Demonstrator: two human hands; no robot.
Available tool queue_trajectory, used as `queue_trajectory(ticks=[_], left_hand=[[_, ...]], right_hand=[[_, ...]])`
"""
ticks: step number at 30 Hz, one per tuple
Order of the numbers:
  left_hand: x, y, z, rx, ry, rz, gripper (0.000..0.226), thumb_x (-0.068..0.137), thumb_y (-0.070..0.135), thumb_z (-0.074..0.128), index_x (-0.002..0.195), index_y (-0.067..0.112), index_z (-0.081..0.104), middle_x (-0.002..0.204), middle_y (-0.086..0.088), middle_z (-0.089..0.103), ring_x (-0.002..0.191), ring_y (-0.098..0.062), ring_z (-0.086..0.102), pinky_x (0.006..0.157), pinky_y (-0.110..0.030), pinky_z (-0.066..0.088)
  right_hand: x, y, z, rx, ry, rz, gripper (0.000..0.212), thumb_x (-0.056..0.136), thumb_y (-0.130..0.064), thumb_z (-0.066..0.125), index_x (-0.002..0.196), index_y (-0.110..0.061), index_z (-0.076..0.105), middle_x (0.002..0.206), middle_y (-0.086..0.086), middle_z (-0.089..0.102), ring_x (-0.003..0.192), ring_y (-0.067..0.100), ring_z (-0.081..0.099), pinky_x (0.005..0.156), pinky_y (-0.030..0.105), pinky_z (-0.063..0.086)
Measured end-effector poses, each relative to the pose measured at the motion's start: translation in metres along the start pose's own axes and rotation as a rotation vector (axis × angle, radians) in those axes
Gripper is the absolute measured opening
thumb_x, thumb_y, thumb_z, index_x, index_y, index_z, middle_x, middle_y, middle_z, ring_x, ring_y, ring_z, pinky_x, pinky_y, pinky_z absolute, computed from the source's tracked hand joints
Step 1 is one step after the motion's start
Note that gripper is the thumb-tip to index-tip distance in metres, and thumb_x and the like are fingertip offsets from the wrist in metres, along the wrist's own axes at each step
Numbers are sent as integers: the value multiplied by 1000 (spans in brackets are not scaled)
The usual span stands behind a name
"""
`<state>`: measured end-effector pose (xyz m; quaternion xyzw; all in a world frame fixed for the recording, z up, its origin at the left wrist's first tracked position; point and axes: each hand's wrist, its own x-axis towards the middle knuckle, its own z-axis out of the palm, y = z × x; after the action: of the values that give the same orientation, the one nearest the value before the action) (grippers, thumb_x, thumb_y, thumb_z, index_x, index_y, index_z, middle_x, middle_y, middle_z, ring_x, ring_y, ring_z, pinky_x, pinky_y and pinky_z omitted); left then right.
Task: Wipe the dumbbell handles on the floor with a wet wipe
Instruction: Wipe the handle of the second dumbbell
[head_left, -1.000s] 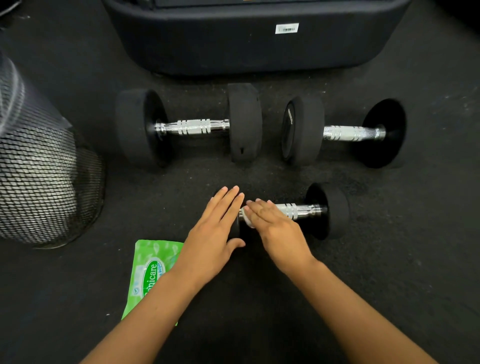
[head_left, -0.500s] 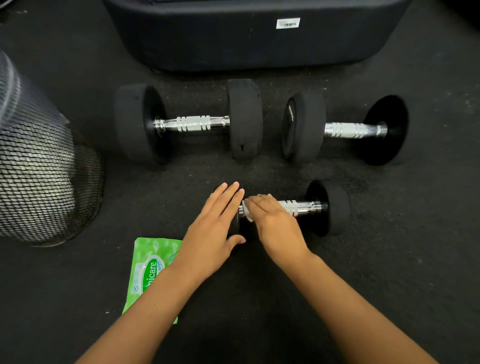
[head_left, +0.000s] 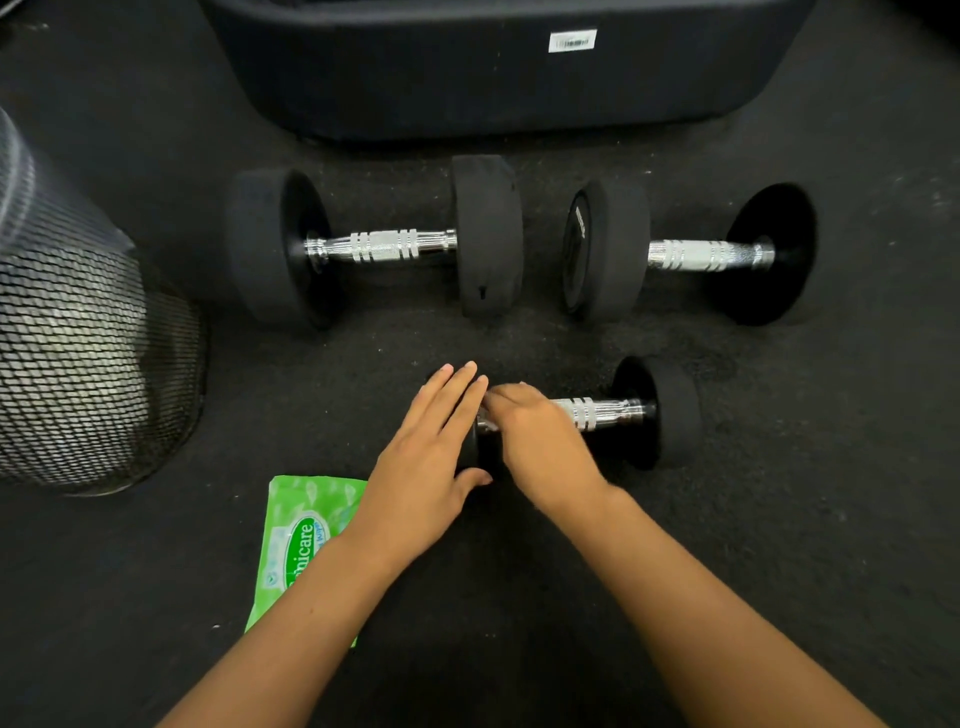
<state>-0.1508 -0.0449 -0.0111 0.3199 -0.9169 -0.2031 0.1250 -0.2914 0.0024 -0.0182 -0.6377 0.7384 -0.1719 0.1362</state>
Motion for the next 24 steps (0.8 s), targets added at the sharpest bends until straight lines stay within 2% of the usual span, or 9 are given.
queue_trajectory(ticks=[3, 5, 7, 10, 12, 16, 21, 24], left_hand=[[0, -2, -1, -9, -12, -5, 94, 64, 19, 82, 143, 10, 31, 151, 1, 23, 140, -11, 11, 113, -26, 8], [-3, 0, 0, 5, -16, 0, 94, 66, 20, 81, 144, 12, 29, 152, 4, 20, 140, -10, 9, 113, -26, 9], [-3, 1, 1, 13, -11, 1, 93, 68, 20, 80, 144, 14, 27, 152, 8, 15, 141, -8, 6, 113, -25, 11], [0, -1, -1, 12, -20, -15, 93, 68, 20, 80, 144, 15, 27, 151, 10, 13, 141, -7, 5, 113, -23, 11], [-2, -1, -1, 10, -28, -10, 94, 67, 21, 81, 144, 14, 28, 152, 8, 16, 141, -9, 7, 112, -22, 10], [-2, 3, 0, 23, -23, -14, 92, 71, 23, 78, 145, 18, 23, 152, 11, 11, 141, -6, 2, 112, -23, 9], [-1, 0, -3, 19, -53, -21, 93, 71, 25, 78, 145, 20, 22, 152, 12, 10, 141, -6, 2, 110, -23, 12], [-5, 1, 1, 20, -28, -7, 93, 70, 23, 78, 145, 17, 24, 153, 9, 14, 142, -9, 6, 111, -27, 13]], right_hand=[[-15, 3, 4, -11, 64, -108, 39, 82, -10, 41, 112, -1, 63, 106, 12, 65, 100, 26, 60, 105, 31, 32], [-17, 14, 2, -21, 50, -84, 35, 78, 1, 51, 110, -1, 64, 108, 13, 66, 103, 29, 61, 104, 34, 33], [-8, 11, 0, 16, 33, -6, 36, 76, 6, 52, 110, -1, 64, 106, 13, 65, 102, 30, 59, 105, 33, 31], [-12, -1, 6, -21, 38, -76, 41, 78, -6, 43, 112, 0, 64, 109, 14, 66, 103, 30, 61, 104, 34, 34], [-23, 12, 2, -29, 74, -161, 44, 77, -7, 38, 111, -1, 65, 111, 15, 66, 103, 29, 63, 99, 41, 37], [-17, 31, -10, 60, 98, 29, 45, 71, 16, 54, 111, -1, 65, 110, 14, 67, 101, 32, 63, 100, 40, 38], [-35, 34, -4, 5, 125, -62, 52, 69, 17, 63, 116, -4, 63, 117, 13, 64, 109, 28, 61, 102, 43, 34], [-24, 42, -14, 62, 93, 53, 46, 75, 15, 56, 117, -5, 63, 115, 12, 65, 106, 28, 61, 102, 34, 39]])
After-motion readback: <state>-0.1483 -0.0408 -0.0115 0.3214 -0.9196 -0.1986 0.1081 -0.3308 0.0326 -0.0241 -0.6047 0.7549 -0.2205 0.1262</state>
